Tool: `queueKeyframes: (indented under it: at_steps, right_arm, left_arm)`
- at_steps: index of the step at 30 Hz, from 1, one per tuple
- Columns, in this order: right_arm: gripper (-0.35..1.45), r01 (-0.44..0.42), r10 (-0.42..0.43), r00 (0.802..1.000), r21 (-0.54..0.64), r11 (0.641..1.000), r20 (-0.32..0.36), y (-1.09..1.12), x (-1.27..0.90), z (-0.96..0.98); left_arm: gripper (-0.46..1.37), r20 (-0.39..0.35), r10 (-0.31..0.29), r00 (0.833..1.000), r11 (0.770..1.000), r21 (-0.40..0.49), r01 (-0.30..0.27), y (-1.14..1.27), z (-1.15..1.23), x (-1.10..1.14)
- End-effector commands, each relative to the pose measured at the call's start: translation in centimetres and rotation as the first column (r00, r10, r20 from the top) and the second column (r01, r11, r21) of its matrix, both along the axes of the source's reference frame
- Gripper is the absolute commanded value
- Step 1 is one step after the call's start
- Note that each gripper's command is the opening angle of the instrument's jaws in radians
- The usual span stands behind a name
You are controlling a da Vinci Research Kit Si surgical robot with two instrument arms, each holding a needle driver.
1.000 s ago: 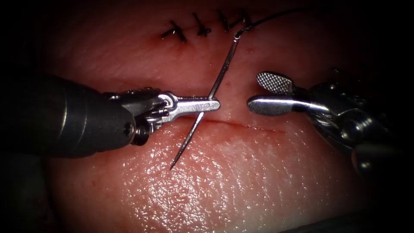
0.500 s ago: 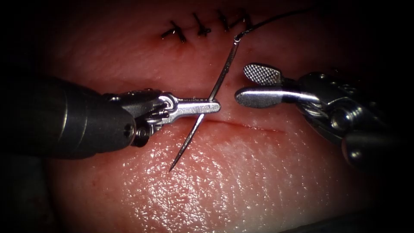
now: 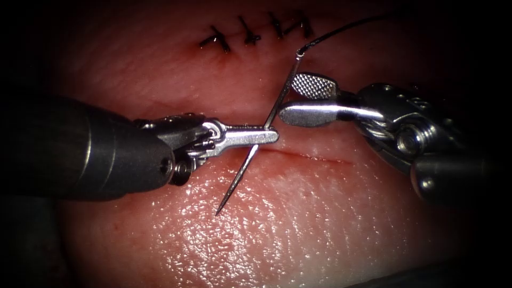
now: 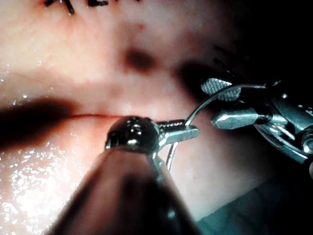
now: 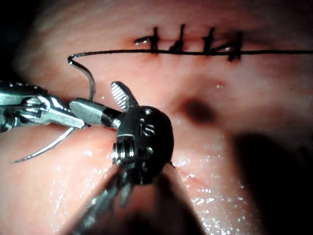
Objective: Wound Closure
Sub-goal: Pass needle to right end-effector
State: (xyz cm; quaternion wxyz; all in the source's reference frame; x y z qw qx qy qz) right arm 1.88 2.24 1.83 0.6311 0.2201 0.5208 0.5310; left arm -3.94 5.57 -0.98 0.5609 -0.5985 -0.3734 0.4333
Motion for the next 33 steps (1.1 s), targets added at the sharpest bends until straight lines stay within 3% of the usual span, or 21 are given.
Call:
queueKeyframes:
  at_steps: [1, 10, 17, 24, 25, 28, 33]
  right_arm:
    - [0.78, -0.004, 0.004, 1.0, -0.001, 1.0, 0.003, 0.0, 0.01, 0.0]
    - [0.65, -0.031, 0.031, 0.999, -0.009, 0.999, 0.029, 0.03, 0.07, -0.03]
    - [0.65, -0.034, 0.035, 0.998, -0.03, 0.999, 0.043, 0.03, 0.14, -0.03]
    - [0.56, -0.041, 0.049, 0.995, -0.097, 0.994, 0.082, 0.05, 0.21, -0.03]
    - [0.44, -0.048, 0.056, 0.995, -0.099, 0.994, 0.084, 0.05, 0.21, -0.04]
    - [-0.35, -0.052, 0.06, 0.994, -0.097, 0.994, 0.087, 0.06, 0.21, -0.05]
    - [-0.35, -0.059, 0.069, 0.992, -0.094, 0.994, 0.104, 0.06, 0.21, -0.05]
  left_arm:
    - [-0.35, 0.011, 0.0, 1.0, 1.0, -0.003, 0.0, 0.0, 0.0, 0.0]
    - [-0.35, 0.009, -0.004, 1.0, 1.0, 0.0, 0.004, 0.0, -0.04, -0.02]
    - [-0.35, 0.009, -0.004, 1.0, 1.0, 0.0, 0.004, 0.0, -0.04, -0.03]
    - [-0.35, 0.011, -0.007, 1.0, 1.0, -0.001, 0.007, 0.0, -0.04, -0.03]
    - [-0.35, 0.011, -0.007, 1.0, 1.0, -0.001, 0.007, 0.0, -0.04, -0.04]
    - [-0.35, 0.011, -0.007, 1.0, 1.0, -0.001, 0.007, 0.0, -0.04, -0.04]
    - [-0.35, 0.009, -0.01, 1.0, 1.0, 0.0, 0.01, 0.0, -0.06, -0.05]
